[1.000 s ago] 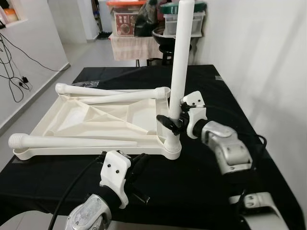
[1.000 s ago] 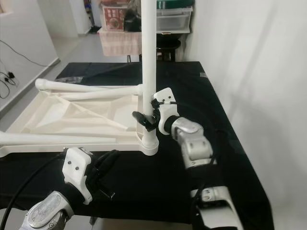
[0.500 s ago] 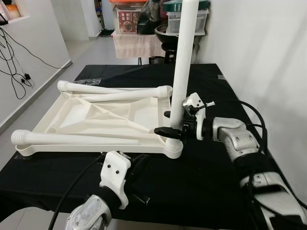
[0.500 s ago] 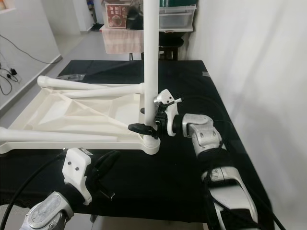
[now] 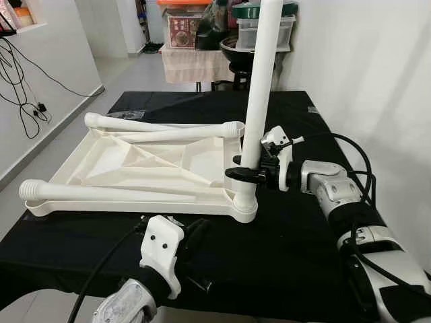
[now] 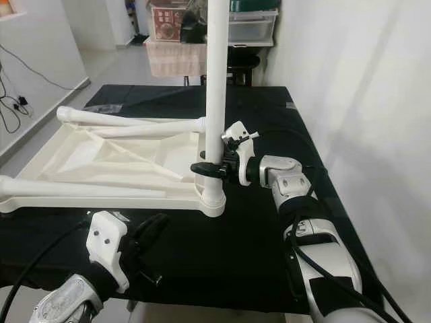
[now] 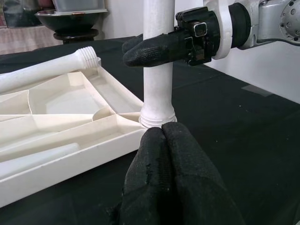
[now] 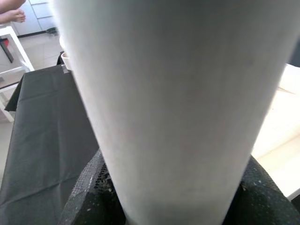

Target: Building children table

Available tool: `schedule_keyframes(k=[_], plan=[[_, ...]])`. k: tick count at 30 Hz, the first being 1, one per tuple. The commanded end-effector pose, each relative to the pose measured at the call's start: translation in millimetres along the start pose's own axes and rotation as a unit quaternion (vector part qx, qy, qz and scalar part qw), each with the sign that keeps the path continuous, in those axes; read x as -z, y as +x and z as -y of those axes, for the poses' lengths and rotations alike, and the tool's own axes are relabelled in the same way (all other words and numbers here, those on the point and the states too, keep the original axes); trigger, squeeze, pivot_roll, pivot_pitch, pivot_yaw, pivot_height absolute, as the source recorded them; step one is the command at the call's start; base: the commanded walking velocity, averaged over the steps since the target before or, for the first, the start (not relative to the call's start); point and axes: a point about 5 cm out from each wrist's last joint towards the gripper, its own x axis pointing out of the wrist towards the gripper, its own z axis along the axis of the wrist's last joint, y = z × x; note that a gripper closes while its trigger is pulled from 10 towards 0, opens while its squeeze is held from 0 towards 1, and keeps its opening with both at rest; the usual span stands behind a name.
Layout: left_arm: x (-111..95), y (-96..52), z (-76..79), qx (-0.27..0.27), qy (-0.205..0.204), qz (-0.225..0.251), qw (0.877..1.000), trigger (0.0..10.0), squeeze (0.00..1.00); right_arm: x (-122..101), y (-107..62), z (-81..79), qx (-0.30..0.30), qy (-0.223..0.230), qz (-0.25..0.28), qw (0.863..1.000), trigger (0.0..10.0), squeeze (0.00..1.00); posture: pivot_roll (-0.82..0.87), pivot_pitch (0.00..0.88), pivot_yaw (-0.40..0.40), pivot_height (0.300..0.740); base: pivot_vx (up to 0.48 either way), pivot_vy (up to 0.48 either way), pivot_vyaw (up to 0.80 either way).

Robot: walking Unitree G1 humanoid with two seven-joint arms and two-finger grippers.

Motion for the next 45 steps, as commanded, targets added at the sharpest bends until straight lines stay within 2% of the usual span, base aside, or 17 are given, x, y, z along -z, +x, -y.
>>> schedule_keyframes(k=[1,3,4,6,9,11,18,19,21,22,27,28,29,30,33,38,45], plan=[[-0.7,-1.4,0.9,-0.002,-0.003,-0.003,1.0,10.0,0.0,8.7,-6.8,2.9,0.046,0.017,0.002,0.999,0.0,0.0,0.0,0.011,-0.025,0.74,0.0,0.0,0.0],[-1.2,-1.5,0.6,-0.002,-0.003,-0.002,1.0,10.0,0.0,15.1,-8.6,1.2,0.079,0.028,0.001,0.996,0.0,0.0,0.0,0.015,-0.027,0.74,0.0,0.0,0.0],[-1.8,-1.7,0.1,-0.002,-0.003,-0.002,1.0,10.0,0.0,23.0,-8.2,-3.7,0.169,0.039,0.005,0.985,0.0,0.0,0.0,0.02,-0.028,0.74,0.0,0.0,0.0],[-2.6,-2.5,-2.3,-0.002,-0.001,-0.002,1.0,10.0,0.0,37.2,-21.9,-22.4,0.419,0.093,0.044,0.902,0.0,0.0,-0.01,0.025,-0.022,0.74,0.0,0.0,0.0],[-3.1,-2.0,-5.5,-0.002,0.0,-0.002,1.0,10.0,0.0,57.0,-0.2,-104.9,0.337,0.137,0.026,0.931,0.0,0.0,-0.03,0.03,-0.001,0.74,0.0,0.0,0.0],[-2.8,-1.6,-6.4,-0.002,0.001,-0.002,1.0,10.0,0.0,58.3,4.9,-117.9,0.317,0.132,0.023,0.939,0.0,0.0,-0.03,0.03,-0.001,0.74,0.0,0.0,0.0],[-1.9,2.1,-5.7,0.002,-0.001,-0.001,1.0,10.0,0.0,52.9,5.6,-88.7,0.336,0.088,0.003,0.938,0.0,0.0,-0.03,0.014,-0.014,0.74,0.0,0.0,0.0],[-2.2,2.3,-5.8,-0.001,0.0,0.0,1.0,10.0,0.0,47.5,6.4,-89.0,0.333,0.082,0.003,0.939,10.0,0.0,-0.03,0.014,-0.015,0.74,0.0,0.0,0.0],[-2.2,2.9,-5.6,-0.002,0.001,0.001,1.0,10.0,0.0,43.8,6.6,-89.7,0.331,0.078,0.003,0.94,10.0,0.0,-0.03,0.009,-0.017,0.74,0.0,0.0,0.0],[-2.2,3.8,-5.5,-0.003,0.002,0.002,1.0,10.0,0.0,37.9,7.8,-86.6,0.314,0.07,0.007,0.947,10.0,1.0,-0.03,0.006,-0.019,0.74,0.0,0.0,0.0],[-1.6,7.1,-3.8,-0.001,-0.002,0.005,1.0,10.0,0.0,13.8,3.9,-54.5,0.222,0.041,0.044,0.973,10.0,1.0,-0.03,0.0,-0.023,0.74,0.0,0.0,0.0],[-1.3,7.9,-3.5,0.0,-0.003,0.005,1.0,10.0,0.0,8.0,2.3,-46.8,0.184,0.026,0.048,0.981,10.0,0.15,-0.02,0.0,-0.026,0.74,0.0,0.0,0.0],[-1.1,8.4,-3.3,0.0,-0.003,0.005,1.0,10.0,0.0,4.2,0.6,-42.1,0.159,0.016,0.049,0.986,10.0,0.15,-0.02,0.0,-0.026,0.74,0.0,0.0,0.0],[-0.7,9.1,-2.9,0.0,-0.003,0.005,1.0,10.0,0.0,0.8,-0.6,-38.0,0.124,-0.01,0.043,0.991,10.0,0.0,-0.02,0.0,-0.028,0.74,0.0,0.0,0.0],[0.0,10.3,-2.3,0.0,-0.003,0.006,1.0,10.0,0.0,-4.0,-2.7,-32.7,0.053,-0.045,0.03,0.997,10.0,0.0,-0.02,0.0,-0.034,0.74,0.0,0.0,0.0],[0.9,11.6,-0.9,-0.001,-0.004,0.006,1.0,10.0,0.0,-9.6,0.4,-28.4,-0.05,-0.024,0.014,0.998,10.0,0.0,-0.01,0.0,-0.044,0.74,0.0,0.0,0.0],[1.5,12.1,1.4,-0.001,-0.006,0.007,1.0,10.0,0.0,-16.2,7.7,-21.1,-0.089,-0.012,0.018,0.996,10.0,0.0,0.01,0.0,-0.052,0.74,0.0,0.0,0.0]])
